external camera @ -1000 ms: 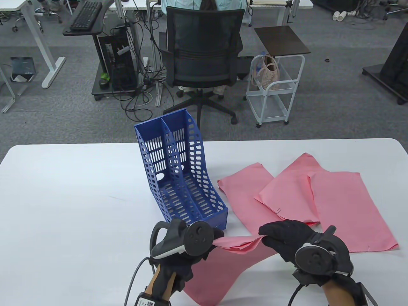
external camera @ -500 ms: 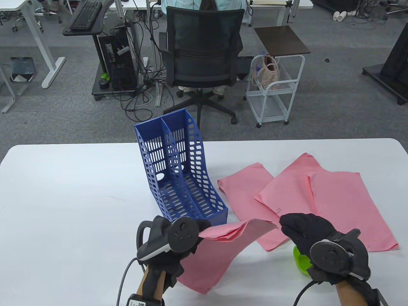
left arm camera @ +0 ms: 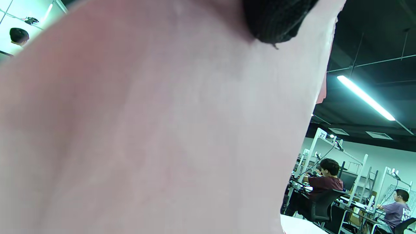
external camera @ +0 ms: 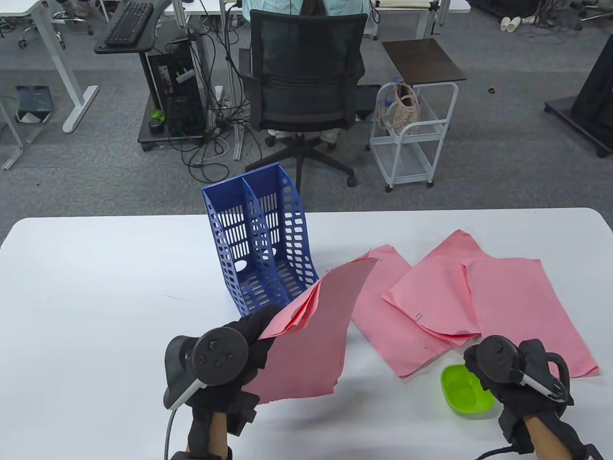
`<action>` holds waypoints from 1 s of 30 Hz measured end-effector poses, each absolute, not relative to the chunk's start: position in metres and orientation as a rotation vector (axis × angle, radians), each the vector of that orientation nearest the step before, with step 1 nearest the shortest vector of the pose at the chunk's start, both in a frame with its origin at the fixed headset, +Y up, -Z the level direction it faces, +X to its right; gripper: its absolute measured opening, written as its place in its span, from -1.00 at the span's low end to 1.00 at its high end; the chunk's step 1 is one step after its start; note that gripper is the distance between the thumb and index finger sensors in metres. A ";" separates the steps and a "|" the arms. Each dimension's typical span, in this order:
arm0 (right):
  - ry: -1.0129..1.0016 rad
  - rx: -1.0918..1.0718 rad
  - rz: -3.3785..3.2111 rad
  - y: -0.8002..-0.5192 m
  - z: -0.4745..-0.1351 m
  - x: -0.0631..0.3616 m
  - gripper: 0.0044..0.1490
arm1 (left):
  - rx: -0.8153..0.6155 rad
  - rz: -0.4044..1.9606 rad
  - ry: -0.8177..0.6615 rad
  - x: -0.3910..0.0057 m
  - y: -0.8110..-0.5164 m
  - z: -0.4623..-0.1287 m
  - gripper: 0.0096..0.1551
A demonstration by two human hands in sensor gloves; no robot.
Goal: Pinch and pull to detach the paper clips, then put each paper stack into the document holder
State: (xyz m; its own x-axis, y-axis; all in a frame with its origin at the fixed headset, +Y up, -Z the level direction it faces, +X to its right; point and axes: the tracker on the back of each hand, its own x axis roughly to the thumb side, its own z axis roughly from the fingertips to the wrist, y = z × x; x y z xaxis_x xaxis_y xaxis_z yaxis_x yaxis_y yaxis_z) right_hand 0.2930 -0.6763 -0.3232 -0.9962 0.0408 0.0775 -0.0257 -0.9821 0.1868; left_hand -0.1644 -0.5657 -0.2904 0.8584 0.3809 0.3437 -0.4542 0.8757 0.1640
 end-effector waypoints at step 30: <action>-0.174 0.113 2.916 -0.641 -0.353 0.324 0.01 | 0.390 0.220 0.030 -0.142 -0.466 -0.260 -0.48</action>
